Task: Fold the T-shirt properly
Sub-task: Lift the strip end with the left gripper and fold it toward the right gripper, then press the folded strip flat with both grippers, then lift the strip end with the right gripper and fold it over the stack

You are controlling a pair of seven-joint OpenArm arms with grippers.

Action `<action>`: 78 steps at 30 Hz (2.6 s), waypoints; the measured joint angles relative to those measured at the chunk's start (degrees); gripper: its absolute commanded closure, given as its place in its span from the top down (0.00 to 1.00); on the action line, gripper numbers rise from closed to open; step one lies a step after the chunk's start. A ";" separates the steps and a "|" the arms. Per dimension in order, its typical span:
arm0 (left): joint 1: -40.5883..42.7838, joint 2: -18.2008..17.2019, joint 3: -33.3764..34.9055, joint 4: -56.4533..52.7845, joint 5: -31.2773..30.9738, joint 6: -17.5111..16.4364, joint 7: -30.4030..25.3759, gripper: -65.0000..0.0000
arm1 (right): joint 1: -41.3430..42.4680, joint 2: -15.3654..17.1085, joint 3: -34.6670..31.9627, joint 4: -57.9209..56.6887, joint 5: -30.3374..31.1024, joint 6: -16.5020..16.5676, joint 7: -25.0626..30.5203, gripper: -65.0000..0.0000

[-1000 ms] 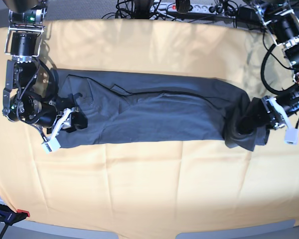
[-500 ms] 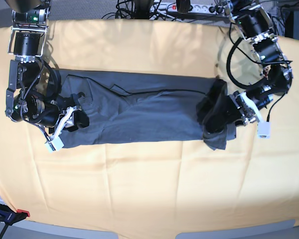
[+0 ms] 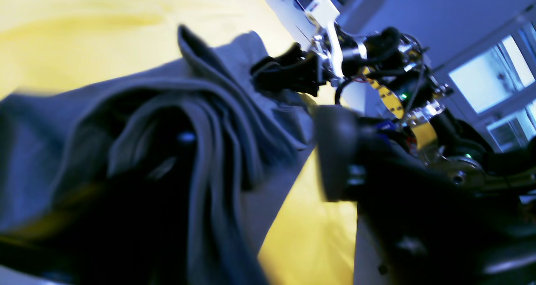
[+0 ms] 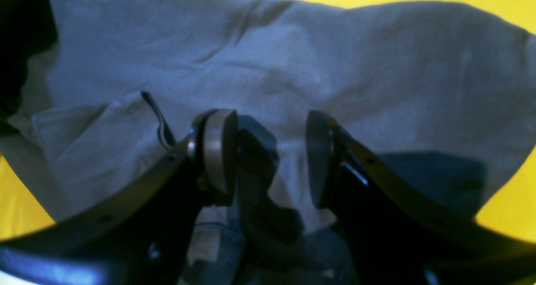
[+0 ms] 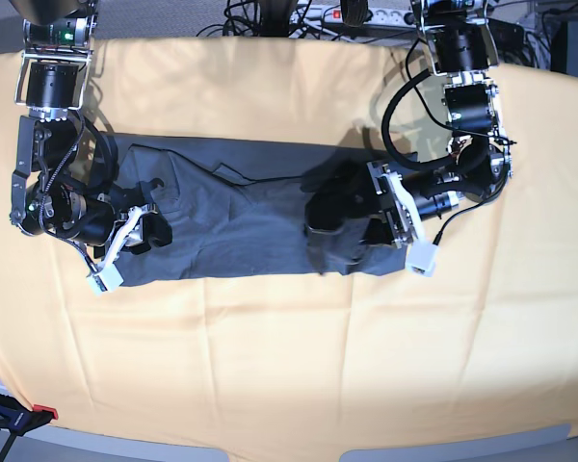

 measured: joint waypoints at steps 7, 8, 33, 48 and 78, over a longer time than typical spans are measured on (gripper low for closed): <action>-0.39 -0.17 -0.17 0.00 0.26 0.00 -3.13 0.72 | 0.00 0.02 0.00 0.00 0.00 0.00 -0.20 0.45; -0.39 -0.15 -0.17 0.00 0.72 0.02 -3.15 0.68 | 0.00 0.02 0.00 0.00 0.02 0.02 -0.17 0.45; 1.79 -1.16 -0.13 0.02 42.58 6.12 -19.50 0.00 | 6.25 3.06 0.00 -0.04 -13.35 -13.14 -8.15 0.56; 2.29 -2.08 -0.11 0.02 40.59 6.12 -19.26 0.00 | -7.04 7.67 1.03 0.98 2.19 -15.65 -1.38 0.56; 2.43 -2.84 -0.04 0.00 36.92 6.12 -17.70 0.00 | -2.51 1.66 6.29 -0.02 10.36 2.08 -11.15 0.00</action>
